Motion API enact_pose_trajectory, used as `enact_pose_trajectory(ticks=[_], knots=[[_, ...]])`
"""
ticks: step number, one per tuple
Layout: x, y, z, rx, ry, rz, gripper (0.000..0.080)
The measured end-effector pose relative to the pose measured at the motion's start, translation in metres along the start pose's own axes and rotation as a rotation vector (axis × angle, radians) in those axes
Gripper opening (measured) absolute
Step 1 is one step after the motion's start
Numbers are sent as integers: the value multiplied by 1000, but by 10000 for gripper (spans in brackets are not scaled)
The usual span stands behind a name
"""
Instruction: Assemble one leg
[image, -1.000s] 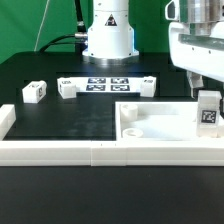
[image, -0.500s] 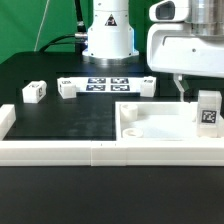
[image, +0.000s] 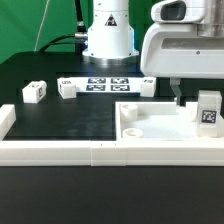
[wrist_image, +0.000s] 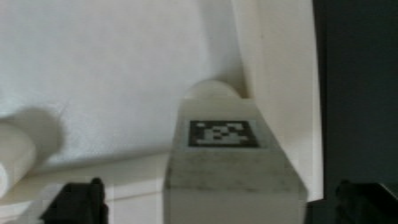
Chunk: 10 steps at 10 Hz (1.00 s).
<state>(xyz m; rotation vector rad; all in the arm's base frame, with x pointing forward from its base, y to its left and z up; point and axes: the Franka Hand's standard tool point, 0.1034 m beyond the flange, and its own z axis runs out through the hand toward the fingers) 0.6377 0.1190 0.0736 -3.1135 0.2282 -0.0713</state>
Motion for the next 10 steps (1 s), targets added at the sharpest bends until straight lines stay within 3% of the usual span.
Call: enact_pose_trajectory(ticks=[1,3,7,10], knots=[[0,0,0,0,0,1,609],[0,0,0,0,0,1,318],[0,0,0,1,0,50,291],[-1,-2,1,8,4,354,291]])
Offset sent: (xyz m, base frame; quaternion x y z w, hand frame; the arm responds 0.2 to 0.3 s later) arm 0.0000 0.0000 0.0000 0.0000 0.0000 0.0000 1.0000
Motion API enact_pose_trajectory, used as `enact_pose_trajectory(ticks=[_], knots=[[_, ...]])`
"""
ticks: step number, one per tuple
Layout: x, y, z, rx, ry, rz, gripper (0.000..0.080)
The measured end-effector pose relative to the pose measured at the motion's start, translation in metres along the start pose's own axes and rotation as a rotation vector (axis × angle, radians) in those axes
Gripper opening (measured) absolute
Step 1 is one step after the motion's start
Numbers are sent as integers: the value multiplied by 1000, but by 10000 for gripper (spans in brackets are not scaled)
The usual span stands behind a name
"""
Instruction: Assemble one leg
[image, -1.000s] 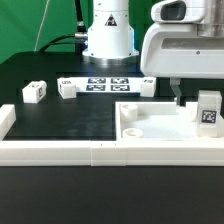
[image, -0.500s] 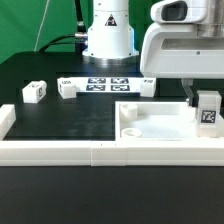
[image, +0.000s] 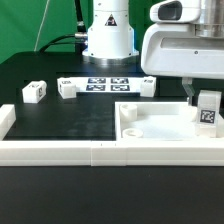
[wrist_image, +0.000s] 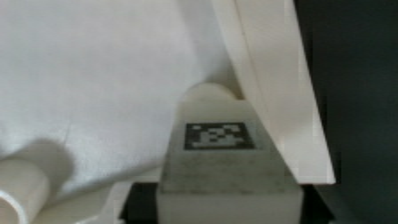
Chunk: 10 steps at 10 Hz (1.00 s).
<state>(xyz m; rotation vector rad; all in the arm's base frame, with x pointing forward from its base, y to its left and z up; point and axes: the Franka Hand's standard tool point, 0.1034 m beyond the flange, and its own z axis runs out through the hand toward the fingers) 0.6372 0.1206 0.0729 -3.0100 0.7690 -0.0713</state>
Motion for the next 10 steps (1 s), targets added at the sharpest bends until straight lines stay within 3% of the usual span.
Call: enact_pose_trajectory(ticks=[10], knots=[[-3,1,0,28,4,1149,292]])
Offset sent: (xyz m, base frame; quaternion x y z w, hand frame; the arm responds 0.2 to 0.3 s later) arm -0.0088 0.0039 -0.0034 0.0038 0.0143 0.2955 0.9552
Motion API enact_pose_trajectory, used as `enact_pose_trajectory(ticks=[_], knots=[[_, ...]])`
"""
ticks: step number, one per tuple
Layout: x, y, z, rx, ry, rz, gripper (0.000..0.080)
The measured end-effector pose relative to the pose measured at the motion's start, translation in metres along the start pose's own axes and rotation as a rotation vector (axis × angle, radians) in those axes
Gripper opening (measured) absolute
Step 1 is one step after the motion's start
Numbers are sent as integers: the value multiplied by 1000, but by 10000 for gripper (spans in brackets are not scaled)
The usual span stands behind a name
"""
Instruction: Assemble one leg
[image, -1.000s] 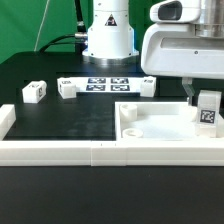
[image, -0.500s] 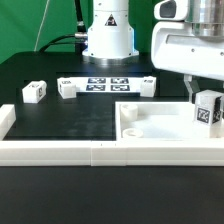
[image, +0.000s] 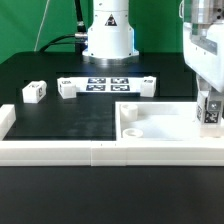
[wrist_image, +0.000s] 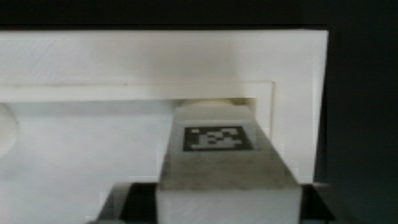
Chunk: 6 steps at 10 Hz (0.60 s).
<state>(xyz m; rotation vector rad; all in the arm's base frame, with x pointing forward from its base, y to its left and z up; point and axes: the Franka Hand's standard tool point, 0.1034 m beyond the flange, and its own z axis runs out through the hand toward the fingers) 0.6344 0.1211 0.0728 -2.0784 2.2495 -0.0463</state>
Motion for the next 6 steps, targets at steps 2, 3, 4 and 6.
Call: enact_pose_trajectory(ticks=[2,3,4,6], knots=[[0,0,0,5,-4,216,292],[0,0,0,6,-4,227,292],[0,0,0,8,-3,237,292],[0,0,0,11,-1,256,292]])
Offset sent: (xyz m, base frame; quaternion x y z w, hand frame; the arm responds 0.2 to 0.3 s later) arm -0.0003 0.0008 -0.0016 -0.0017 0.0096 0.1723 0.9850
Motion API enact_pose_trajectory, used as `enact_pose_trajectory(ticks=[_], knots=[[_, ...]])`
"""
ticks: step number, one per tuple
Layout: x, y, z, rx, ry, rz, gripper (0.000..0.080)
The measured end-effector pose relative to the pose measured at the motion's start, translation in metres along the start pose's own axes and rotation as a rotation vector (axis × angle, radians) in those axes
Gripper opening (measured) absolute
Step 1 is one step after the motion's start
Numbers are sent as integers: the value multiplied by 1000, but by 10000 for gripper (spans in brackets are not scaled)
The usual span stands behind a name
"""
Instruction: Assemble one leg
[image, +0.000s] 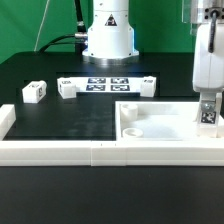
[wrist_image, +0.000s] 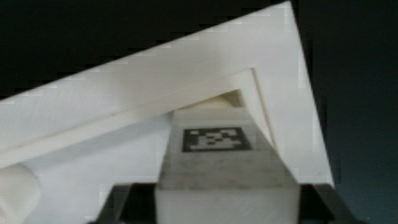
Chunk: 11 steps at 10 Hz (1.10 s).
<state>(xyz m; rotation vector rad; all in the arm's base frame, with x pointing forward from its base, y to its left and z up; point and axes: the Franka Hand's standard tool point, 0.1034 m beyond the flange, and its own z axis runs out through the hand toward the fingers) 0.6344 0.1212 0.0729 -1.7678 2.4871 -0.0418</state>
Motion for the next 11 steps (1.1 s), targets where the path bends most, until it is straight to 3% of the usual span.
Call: enact_pose_trajectory(ticks=[2,3,4,5,6,11], knots=[[2,-1,0,3,-1,-3,292],[0,0,0,2,-3,-3,366],[0,0,0,2,-3,-25,516],[0,0,0,2,-3,-25,516],[0,0,0,2,-3,-26,607],[0,0,0,2,-3,-27,649]])
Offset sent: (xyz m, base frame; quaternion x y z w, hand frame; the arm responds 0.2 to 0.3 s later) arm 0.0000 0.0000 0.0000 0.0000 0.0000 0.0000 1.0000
